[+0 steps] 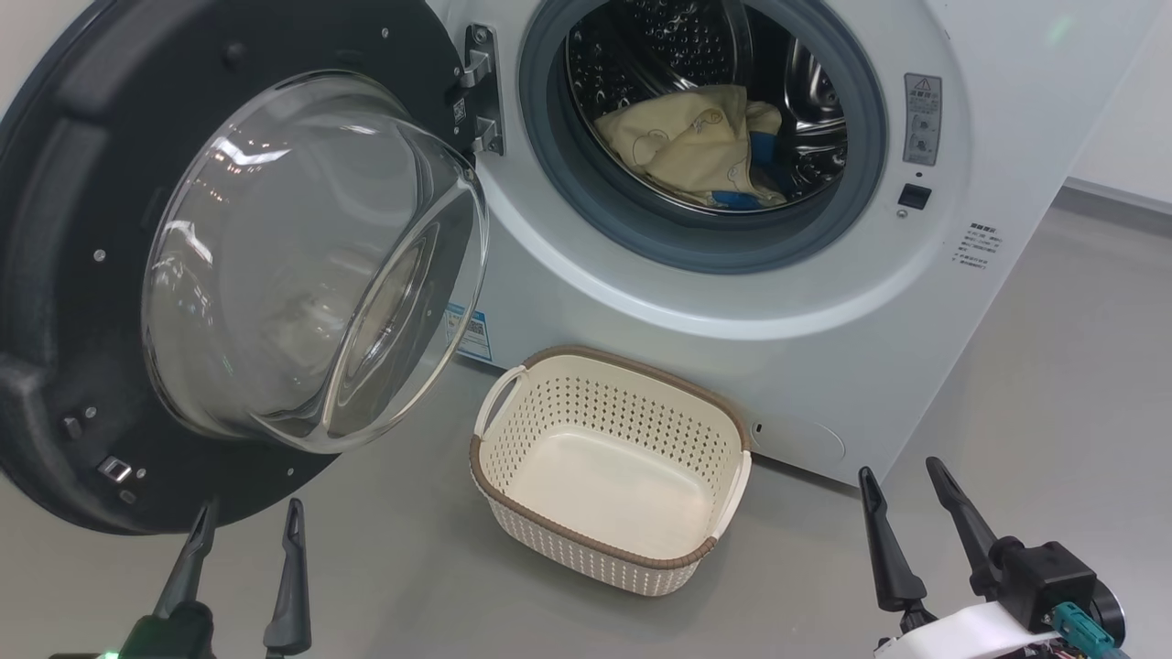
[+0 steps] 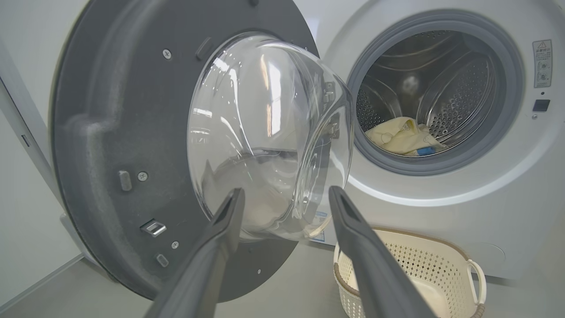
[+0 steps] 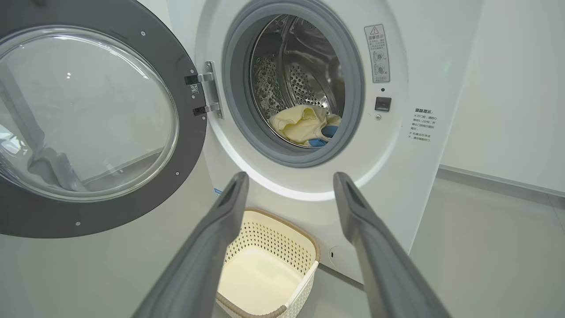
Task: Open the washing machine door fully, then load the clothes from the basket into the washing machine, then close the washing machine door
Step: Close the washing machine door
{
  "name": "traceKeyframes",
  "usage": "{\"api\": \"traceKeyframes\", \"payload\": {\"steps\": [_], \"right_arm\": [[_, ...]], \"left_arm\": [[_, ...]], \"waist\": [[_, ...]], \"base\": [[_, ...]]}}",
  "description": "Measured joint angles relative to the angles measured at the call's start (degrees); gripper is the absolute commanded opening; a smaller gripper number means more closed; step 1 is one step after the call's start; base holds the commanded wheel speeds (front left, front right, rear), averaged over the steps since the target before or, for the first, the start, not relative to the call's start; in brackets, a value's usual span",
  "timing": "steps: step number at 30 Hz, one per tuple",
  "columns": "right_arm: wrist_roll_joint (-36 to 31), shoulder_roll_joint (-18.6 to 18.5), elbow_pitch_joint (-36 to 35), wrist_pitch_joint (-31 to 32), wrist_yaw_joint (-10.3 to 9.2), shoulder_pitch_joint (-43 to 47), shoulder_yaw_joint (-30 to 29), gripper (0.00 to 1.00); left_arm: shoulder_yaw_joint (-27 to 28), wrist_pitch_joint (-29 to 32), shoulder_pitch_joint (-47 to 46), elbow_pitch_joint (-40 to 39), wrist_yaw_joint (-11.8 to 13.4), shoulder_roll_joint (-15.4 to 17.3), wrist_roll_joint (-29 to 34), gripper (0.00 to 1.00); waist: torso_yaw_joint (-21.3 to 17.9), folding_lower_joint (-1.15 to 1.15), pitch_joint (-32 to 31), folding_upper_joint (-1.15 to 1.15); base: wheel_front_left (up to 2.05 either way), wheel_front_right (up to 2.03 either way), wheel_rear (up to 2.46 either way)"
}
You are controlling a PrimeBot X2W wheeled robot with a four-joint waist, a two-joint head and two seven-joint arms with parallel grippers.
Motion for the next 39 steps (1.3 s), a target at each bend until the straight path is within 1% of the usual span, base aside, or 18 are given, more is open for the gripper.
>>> {"api": "traceKeyframes", "payload": {"steps": [1, 3, 12, 15, 17, 22, 23, 26, 27, 29, 34, 37, 39], "right_arm": [[0.00, 0.00, 0.12, 0.00, 0.00, -0.05, 0.03, 1.00], [0.00, 0.01, 0.22, 0.00, 0.00, -0.10, 0.07, 1.00], [0.00, 0.08, 0.54, 0.00, 0.00, -0.11, 0.09, 1.00], [0.00, 0.13, 0.58, 0.00, 0.00, -0.11, 0.13, 1.00], [0.00, 0.18, 0.59, 0.00, 0.00, -0.12, 0.15, 1.00], [0.00, 0.21, 0.63, 0.00, 0.00, -0.13, 0.19, 1.00], [0.00, 0.21, 0.63, 0.00, 0.00, -0.14, 0.19, 1.00], [0.00, 0.23, 0.71, 0.00, 0.00, -0.16, 0.19, 1.00], [0.00, 0.23, 0.76, 0.00, 0.00, -0.16, 0.19, 1.00], [0.00, 0.23, 0.82, 0.00, 0.00, -0.17, 0.18, 1.00], [0.00, 0.25, 0.84, 0.00, -0.01, -0.21, 0.18, 1.00], [0.00, 0.25, 0.73, 0.00, -0.02, -0.25, 0.16, 1.00], [0.00, 0.23, 0.70, 0.00, -0.05, -0.29, 0.12, 1.00]], "left_arm": [[0.05, 0.00, 0.03, 0.00, 0.02, 0.00, 0.00, 0.49], [0.14, 0.00, 0.12, 0.02, 0.07, 0.01, 0.00, 0.00], [0.32, -0.20, 0.46, -0.22, 0.07, -0.14, -1.32, 0.00], [0.60, -0.24, 0.50, -0.99, -0.10, -0.88, -3.44, 0.00], [0.76, -0.38, 0.50, -1.90, -0.89, -1.21, -5.99, 0.00], [2.01, -1.01, 0.46, -5.35, -3.87, -2.81, -17.79, 0.00], [2.23, -1.10, 0.43, -5.94, -4.79, -2.86, -20.22, 0.00], [2.86, -1.42, 0.36, -8.66, -7.50, -3.01, -29.91, 0.00], [3.03, -1.43, 0.32, -9.77, -8.27, -3.07, -33.97, 0.00], [3.41, -1.45, 0.05, -12.15, -9.17, -3.11, -42.20, 0.00], [3.38, -2.03, -1.14, -17.15, -9.21, -3.09, -56.17, 0.00], [7.36, -2.40, -1.79, -19.87, -9.21, -3.04, -63.02, 0.00], [9.65, -2.45, -2.60, -21.72, -9.21, -3.12, -64.84, 0.00]], "waist": [[-0.02, 0.00, -0.04, 0.00], [-0.06, 0.00, -0.14, 0.00], [-0.29, 0.00, -0.52, 0.00], [-0.36, 0.00, -0.64, 0.00], [-0.37, 0.00, -0.68, 0.00], [-0.31, 0.00, -0.69, 0.00], [-0.29, 0.00, -0.68, 0.00], [-0.20, 0.00, -0.64, 0.00], [-0.17, 0.00, -0.64, 0.00], [-0.11, 0.00, -0.63, 0.00], [0.03, 0.00, -0.57, 0.00], [0.10, 0.00, -0.32, 0.00], [0.13, 0.00, -0.10, 0.00]], "base": [[0.00, 0.00, 0.00], [0.00, 0.00, 0.00], [0.00, 0.00, 0.00], [0.00, 0.00, 0.00], [0.00, 0.00, 0.00], [0.00, 0.00, 0.00], [0.00, 0.00, 0.00], [0.00, 0.00, 0.00], [0.00, 0.00, 0.00], [0.00, 0.00, 0.00], [0.00, 0.00, 0.00], [0.00, 0.00, 0.00], [0.00, 0.00, 0.00]]}}
